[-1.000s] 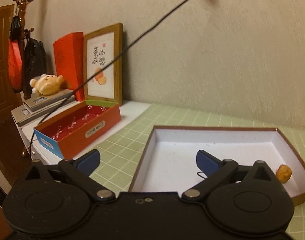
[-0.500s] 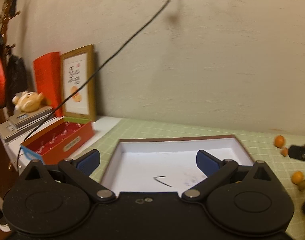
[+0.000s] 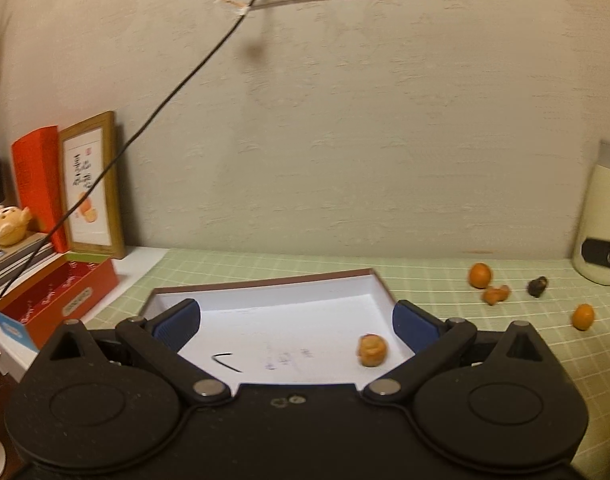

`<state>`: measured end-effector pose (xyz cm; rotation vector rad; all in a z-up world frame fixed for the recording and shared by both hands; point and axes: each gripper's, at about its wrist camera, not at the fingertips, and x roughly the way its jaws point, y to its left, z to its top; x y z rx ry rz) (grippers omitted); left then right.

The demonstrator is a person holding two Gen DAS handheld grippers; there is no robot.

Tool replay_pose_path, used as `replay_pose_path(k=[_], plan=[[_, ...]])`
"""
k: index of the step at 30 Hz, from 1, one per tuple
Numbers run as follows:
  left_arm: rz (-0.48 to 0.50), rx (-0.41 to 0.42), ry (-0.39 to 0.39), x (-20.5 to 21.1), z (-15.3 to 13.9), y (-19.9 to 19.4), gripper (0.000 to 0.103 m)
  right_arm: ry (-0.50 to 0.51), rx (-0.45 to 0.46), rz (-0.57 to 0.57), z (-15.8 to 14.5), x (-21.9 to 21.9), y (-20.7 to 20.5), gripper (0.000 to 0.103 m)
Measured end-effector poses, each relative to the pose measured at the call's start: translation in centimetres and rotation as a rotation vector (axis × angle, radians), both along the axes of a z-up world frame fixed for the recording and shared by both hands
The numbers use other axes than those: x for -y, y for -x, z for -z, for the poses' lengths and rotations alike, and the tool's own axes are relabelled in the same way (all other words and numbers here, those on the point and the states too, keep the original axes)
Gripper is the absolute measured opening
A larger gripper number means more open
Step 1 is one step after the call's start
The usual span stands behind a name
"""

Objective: Organize fruits
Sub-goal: 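Move both tools back toward the remaining fruits on the table, then grasp the dark brown round fruit with the left tool while the right tool grasps an orange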

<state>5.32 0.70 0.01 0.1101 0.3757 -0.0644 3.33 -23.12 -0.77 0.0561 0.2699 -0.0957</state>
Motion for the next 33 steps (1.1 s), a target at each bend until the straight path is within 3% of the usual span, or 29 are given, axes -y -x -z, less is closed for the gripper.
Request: replay_pose_path(k=[7, 11, 18, 23, 28, 33], plan=[[0.083, -0.001, -0.022, 2.9, 1.1, 1.0, 0.097, -0.07, 0.07, 0.021, -0.4, 3.6, 2.3, 0.103], [0.13, -0.026, -0.018, 4.7, 2.0, 1.4, 0.097, -0.126, 0.023, -0.034, 0.1, 5.9, 2.6, 0.103], [0.211, -0.078, -0.033, 8.2, 3.9, 1.8, 0.097, -0.192, -0.077, 0.056, 1.4, 8.2, 2.9, 0.103], [0.28, -0.111, -0.062, 10.8, 5.5, 2.1, 0.097, -0.216, -0.069, 0.13, 2.3, 9.5, 3.8, 0.103], [0.342, -0.153, -0.07, 13.1, 7.2, 2.5, 0.087, -0.273, -0.067, 0.187, 3.0, 11.3, 4.4, 0.103], [0.371, -0.205, -0.086, 15.2, 9.0, 2.3, 0.082, -0.221, -0.127, 0.192, 3.5, 11.6, 4.0, 0.103]])
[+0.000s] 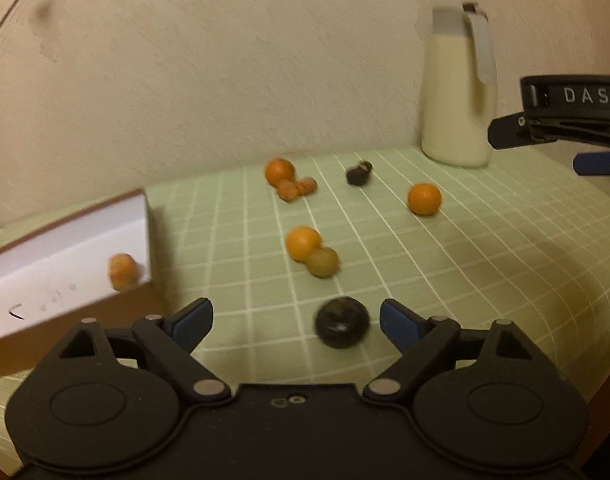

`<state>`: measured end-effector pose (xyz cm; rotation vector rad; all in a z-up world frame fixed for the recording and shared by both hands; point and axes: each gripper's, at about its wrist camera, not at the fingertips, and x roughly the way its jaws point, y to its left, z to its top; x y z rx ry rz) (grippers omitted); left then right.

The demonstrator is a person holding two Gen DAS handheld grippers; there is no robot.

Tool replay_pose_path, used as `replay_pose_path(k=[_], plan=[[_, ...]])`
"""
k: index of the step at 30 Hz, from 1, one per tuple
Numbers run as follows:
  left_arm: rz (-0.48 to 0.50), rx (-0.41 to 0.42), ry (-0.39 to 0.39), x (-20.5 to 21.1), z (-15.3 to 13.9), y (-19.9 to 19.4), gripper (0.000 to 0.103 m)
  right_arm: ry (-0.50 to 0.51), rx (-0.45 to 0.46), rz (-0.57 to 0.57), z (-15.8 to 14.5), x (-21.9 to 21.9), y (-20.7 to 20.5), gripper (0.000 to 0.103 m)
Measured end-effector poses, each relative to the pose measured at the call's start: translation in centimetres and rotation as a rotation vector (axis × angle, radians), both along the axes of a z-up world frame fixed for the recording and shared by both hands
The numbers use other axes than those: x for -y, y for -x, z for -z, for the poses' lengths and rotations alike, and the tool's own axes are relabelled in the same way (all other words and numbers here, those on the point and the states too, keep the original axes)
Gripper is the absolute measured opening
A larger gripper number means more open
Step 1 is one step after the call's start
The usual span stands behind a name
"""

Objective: Organize fruits
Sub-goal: 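Grasp the dark brown round fruit with the left tool while the right tool grasps an orange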

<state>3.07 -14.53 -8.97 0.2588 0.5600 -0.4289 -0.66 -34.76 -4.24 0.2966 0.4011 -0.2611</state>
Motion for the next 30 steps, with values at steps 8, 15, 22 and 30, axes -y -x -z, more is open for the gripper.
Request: replay_pose_path(k=[8, 15, 22, 30], plan=[[-0.006, -0.014, -0.016, 2.1, 1.6, -0.6, 0.071, 0.001, -0.073, -0.034, 1.5, 0.0, -0.8, 0.102], [-0.032, -0.062, -0.002, 2.8, 2.9, -1.6, 0.048, -0.011, -0.084, -0.043, 1.8, 0.2, -1.1, 0.102], [-0.035, -0.051, 0.008, 3.5, 3.1, -1.9, 0.04, -0.04, -0.112, -0.061, 2.5, 0.4, -2.1, 0.091], [-0.068, -0.01, -0.002, 3.3, 3.3, -2.3, 0.037, -0.049, -0.11, -0.065, 2.3, 0.5, -3.0, 0.091]])
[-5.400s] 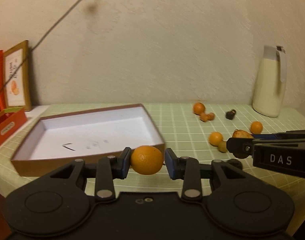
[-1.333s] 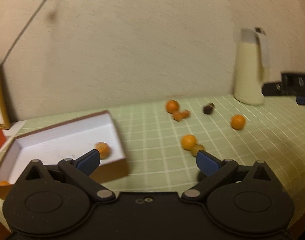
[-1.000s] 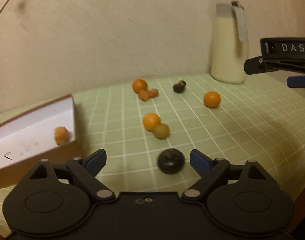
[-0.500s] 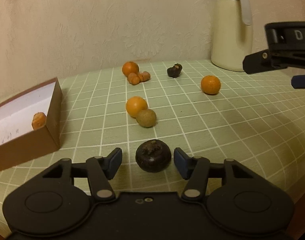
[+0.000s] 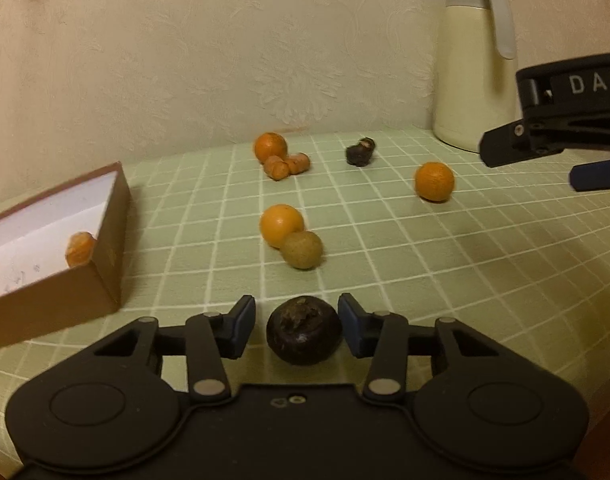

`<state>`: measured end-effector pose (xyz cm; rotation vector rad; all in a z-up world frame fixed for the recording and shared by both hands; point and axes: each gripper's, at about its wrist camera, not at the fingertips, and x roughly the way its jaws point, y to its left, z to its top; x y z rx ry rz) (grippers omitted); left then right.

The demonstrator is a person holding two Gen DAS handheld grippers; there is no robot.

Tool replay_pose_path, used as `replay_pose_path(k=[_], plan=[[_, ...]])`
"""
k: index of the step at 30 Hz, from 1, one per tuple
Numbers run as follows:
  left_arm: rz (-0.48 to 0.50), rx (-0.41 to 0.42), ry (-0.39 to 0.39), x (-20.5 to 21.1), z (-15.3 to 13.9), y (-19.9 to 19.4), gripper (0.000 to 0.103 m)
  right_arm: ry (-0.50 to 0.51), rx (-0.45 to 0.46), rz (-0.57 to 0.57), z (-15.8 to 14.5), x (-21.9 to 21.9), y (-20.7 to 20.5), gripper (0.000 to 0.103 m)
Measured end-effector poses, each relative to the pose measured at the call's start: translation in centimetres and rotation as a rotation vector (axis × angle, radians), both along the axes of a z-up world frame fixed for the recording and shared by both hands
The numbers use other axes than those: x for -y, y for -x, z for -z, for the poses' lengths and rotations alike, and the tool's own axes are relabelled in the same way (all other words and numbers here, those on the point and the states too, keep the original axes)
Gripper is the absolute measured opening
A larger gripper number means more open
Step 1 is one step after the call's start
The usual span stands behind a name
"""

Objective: Organize fruits
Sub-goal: 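Grasp the dark brown round fruit with the left tool while the right tool grasps an orange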

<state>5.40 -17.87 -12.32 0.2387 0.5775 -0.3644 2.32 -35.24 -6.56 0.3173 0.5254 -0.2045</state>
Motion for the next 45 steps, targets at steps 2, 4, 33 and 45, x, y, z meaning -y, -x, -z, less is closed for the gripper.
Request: replay_pose_path(k=[2, 4, 33, 45], plan=[[-0.024, 0.007, -0.001, -0.3, 0.0, -0.5, 0.036, 0.006, -0.004, -0.001, 0.1, 0.0, -0.3, 0.091], [-0.049, 0.011, 0.003, -0.6, 0.1, -1.0, 0.036, 0.012, -0.013, -0.002, 0.4, 0.0, -0.7, 0.091], [-0.134, 0.033, 0.038, -1.5, 0.3, -2.4, 0.027, 0.009, -0.06, 0.012, 3.5, 2.4, -8.5, 0.075], [-0.109, 0.003, 0.056, -1.1, 0.2, -3.9, 0.027, -0.013, -0.092, -0.005, 4.6, 2.0, -11.5, 0.046]])
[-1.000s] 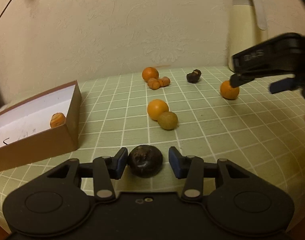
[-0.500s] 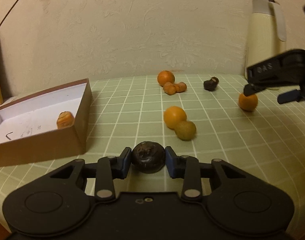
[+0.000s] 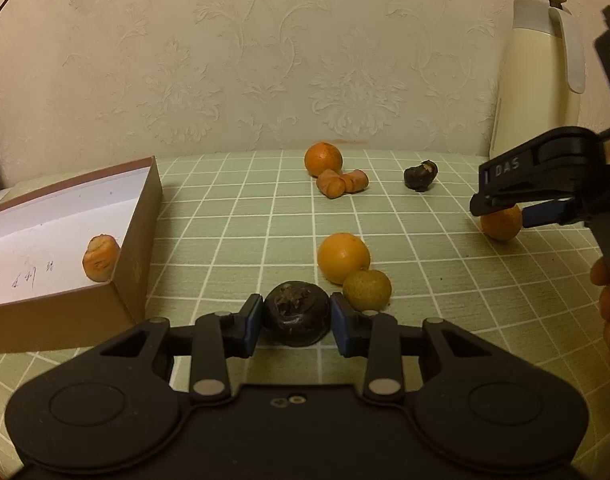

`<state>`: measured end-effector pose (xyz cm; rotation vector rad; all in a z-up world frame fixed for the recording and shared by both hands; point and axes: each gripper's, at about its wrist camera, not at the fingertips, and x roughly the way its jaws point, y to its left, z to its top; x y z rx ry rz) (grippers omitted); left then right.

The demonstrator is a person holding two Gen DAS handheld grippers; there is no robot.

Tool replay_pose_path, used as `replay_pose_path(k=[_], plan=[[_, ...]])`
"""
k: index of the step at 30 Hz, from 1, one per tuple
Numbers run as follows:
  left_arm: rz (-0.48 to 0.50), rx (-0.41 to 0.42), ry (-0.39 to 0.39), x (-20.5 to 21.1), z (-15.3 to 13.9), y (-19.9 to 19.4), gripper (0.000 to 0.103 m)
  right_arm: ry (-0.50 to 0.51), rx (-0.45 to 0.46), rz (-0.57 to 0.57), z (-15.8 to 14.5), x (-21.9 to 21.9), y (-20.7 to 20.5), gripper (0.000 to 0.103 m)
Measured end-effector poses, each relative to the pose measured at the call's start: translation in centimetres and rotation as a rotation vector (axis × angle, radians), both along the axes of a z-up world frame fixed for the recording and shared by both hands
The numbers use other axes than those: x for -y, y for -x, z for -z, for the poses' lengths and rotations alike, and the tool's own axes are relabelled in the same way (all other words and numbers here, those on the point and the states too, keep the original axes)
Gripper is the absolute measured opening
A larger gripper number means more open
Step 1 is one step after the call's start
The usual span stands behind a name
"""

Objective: Organize fruits
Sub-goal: 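Grasp the dark brown round fruit with the left tool while the right tool grasps an orange, then carry the dark fruit with the left tool while the right tool carries the orange to the box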

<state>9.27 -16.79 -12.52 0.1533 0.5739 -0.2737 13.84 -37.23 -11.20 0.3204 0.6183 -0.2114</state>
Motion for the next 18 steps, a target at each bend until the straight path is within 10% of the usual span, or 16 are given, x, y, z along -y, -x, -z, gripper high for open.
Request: replay_pose_path(k=[18], plan=[[0.017, -0.024, 0.003, -0.4, -0.3, -0.2, 0.027, 0.004, -0.024, -0.09, -0.4, -3.3, 3.0, 0.039]])
